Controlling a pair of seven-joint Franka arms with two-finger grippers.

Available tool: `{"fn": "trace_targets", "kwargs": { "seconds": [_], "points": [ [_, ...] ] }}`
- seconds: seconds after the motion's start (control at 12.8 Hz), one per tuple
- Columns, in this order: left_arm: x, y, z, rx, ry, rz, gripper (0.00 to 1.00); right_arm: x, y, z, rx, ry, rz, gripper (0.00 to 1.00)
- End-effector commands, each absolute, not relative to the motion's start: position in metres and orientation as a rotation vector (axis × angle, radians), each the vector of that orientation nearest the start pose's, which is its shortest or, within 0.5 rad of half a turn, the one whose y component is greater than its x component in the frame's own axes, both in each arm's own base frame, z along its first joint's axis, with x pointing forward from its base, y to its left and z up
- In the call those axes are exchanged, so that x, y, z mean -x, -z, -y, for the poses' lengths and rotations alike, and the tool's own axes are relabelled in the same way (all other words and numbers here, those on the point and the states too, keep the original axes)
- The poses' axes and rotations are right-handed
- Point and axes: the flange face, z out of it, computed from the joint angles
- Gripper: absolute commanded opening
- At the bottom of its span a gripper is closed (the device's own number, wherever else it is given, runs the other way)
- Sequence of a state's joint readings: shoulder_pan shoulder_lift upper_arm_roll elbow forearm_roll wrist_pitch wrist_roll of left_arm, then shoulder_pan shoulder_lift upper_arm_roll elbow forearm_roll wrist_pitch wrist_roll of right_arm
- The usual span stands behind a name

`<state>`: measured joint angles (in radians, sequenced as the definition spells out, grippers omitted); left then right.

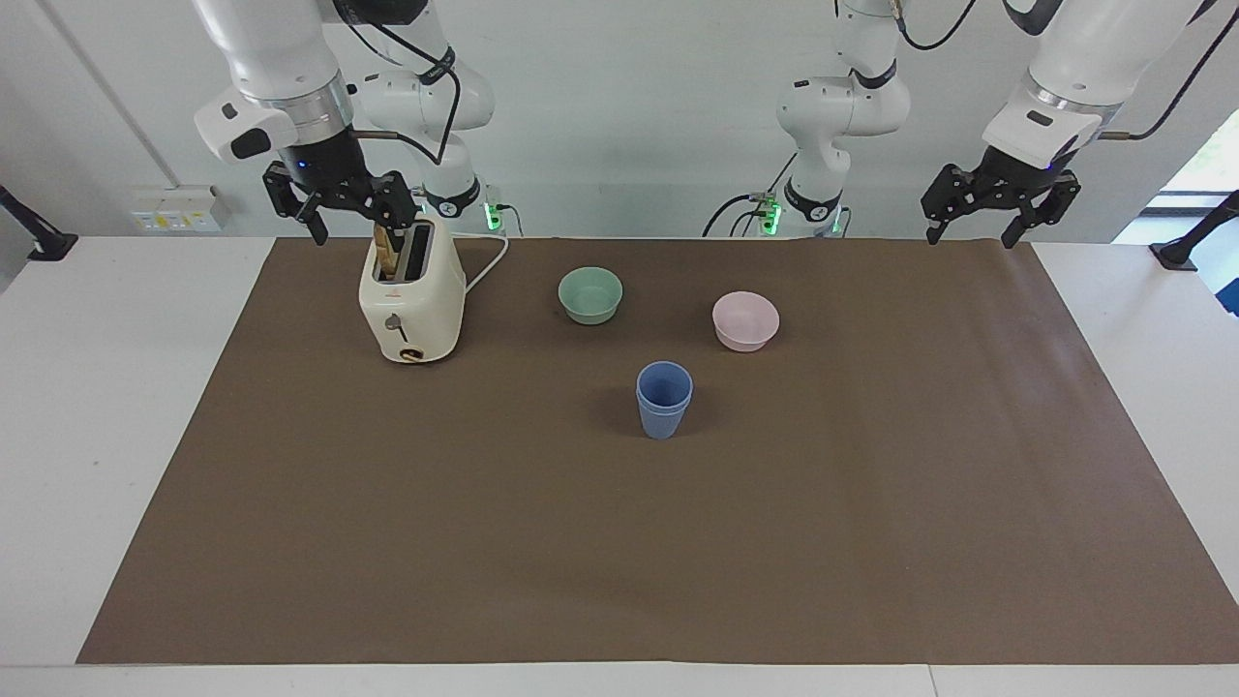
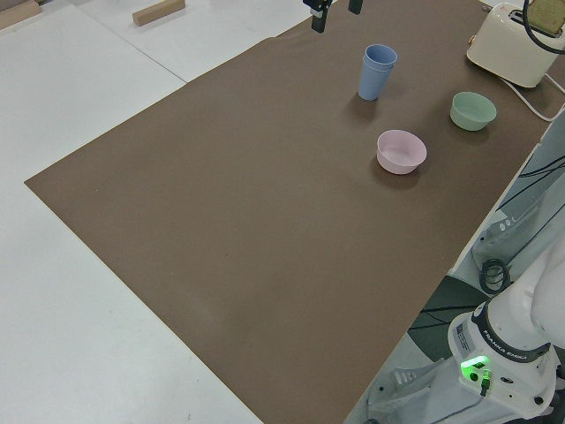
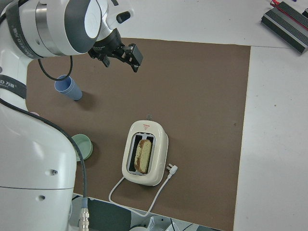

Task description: Stack blue cups with both arms

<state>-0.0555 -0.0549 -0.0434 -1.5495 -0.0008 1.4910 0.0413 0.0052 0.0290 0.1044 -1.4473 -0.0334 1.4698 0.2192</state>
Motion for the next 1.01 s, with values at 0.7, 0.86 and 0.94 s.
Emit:
{"fn": "trace_targets", "kwargs": {
  "seconds": [0.7, 0.86, 0.94],
  "points": [
    [-0.521, -0.662, 0.05, 3.146, -0.008, -0.219, 1.0, -0.547, -0.657, -0.039, 3.166, -0.027, -0.106, 1.0],
    [-0.521, -0.662, 0.05, 3.146, -0.008, -0.219, 1.0, -0.547, -0.657, -0.039, 3.166, -0.029, -0.104, 1.0],
    [-0.521, -0.662, 0.05, 3.146, -0.008, -0.219, 1.0, -0.547, -0.657, -0.039, 3.166, -0.027, -0.106, 1.0]
  ]
}}
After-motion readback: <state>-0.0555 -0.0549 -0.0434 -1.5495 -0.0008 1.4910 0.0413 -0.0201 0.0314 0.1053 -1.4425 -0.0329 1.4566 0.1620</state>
